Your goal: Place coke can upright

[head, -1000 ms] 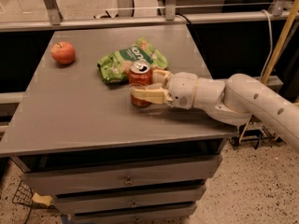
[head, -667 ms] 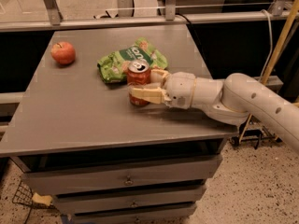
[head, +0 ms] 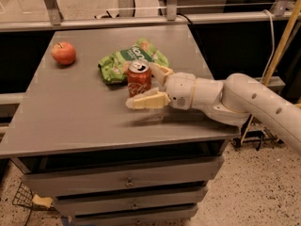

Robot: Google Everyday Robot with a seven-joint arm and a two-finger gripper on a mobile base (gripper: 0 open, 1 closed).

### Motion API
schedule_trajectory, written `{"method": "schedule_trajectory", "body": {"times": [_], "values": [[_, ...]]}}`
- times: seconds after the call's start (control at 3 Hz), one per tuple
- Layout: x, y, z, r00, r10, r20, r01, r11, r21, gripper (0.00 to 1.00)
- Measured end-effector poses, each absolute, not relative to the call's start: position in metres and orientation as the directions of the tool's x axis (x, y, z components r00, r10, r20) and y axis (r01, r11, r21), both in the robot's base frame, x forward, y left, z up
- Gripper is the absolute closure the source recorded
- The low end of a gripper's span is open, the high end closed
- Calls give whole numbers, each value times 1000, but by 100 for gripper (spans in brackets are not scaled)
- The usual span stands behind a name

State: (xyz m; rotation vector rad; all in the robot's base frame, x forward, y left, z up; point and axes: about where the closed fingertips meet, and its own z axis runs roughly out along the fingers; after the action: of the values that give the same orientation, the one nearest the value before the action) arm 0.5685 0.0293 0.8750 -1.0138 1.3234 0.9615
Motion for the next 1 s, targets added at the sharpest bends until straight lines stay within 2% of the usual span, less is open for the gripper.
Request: {"method": "schedule_trajectory", "body": {"times": [0.33,1.0], "values": [[569,27,875,27,-30,-999,-956,292,-35,0],[577,-33,889,16,-263,-965,-939,326,-105,0]]}}
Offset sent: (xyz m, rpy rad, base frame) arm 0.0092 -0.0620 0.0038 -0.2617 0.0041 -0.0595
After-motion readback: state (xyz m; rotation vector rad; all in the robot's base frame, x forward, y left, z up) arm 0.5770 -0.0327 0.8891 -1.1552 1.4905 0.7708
